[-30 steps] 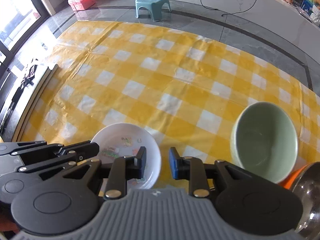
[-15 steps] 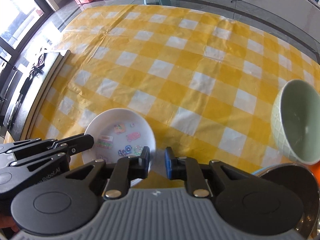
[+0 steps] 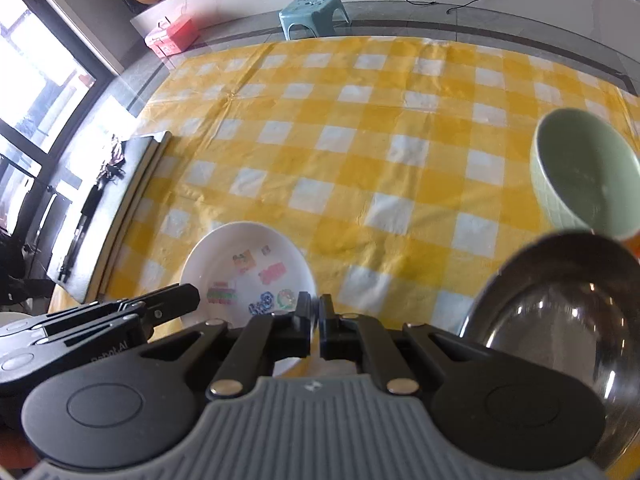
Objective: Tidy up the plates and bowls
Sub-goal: 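Lift the sticker dish with both grippers and carry it toward the plate stack, then lower the sticker dish onto the glass plate with both grippers, then open both grippers and move them to the blue steel bowl rim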
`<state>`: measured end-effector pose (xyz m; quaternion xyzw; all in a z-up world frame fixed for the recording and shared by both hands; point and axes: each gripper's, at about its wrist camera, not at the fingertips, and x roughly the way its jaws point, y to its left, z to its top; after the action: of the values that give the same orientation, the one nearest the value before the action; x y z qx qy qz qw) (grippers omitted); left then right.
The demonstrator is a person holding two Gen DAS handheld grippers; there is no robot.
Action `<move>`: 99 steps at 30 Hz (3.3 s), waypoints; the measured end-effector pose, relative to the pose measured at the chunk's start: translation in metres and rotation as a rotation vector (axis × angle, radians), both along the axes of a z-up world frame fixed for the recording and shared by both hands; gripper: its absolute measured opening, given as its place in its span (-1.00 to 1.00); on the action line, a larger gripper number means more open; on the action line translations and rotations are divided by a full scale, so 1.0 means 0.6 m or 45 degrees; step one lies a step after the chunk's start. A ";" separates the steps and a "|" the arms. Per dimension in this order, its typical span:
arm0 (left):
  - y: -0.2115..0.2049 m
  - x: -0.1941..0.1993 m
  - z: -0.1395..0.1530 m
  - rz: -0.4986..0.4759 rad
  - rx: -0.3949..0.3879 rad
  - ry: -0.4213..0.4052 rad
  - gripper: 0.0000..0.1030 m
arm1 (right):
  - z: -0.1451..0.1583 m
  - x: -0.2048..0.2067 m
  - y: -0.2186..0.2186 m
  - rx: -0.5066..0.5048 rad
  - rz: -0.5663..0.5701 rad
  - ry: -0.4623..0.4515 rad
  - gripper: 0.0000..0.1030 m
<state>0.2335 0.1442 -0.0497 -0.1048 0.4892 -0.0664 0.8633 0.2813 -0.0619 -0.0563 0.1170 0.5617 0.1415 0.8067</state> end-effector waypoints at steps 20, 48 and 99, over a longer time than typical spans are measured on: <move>-0.089 -0.230 0.040 -0.066 -0.157 -0.032 -0.94 | 0.046 -0.324 -0.159 0.268 -0.358 -0.073 -1.00; -0.168 -0.252 -0.004 -0.144 -0.102 0.027 -0.94 | 0.001 -0.401 -0.232 0.233 -0.522 -0.061 -1.00; -0.210 -0.271 0.068 -0.185 -0.014 -0.347 -0.02 | 0.064 -0.417 -0.260 -0.012 -0.591 -0.401 -0.51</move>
<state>0.0706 0.0183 -0.0086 -0.0637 0.3733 -0.1451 0.9141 0.0311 -0.2178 -0.0177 0.2153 0.3881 -0.0334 0.8955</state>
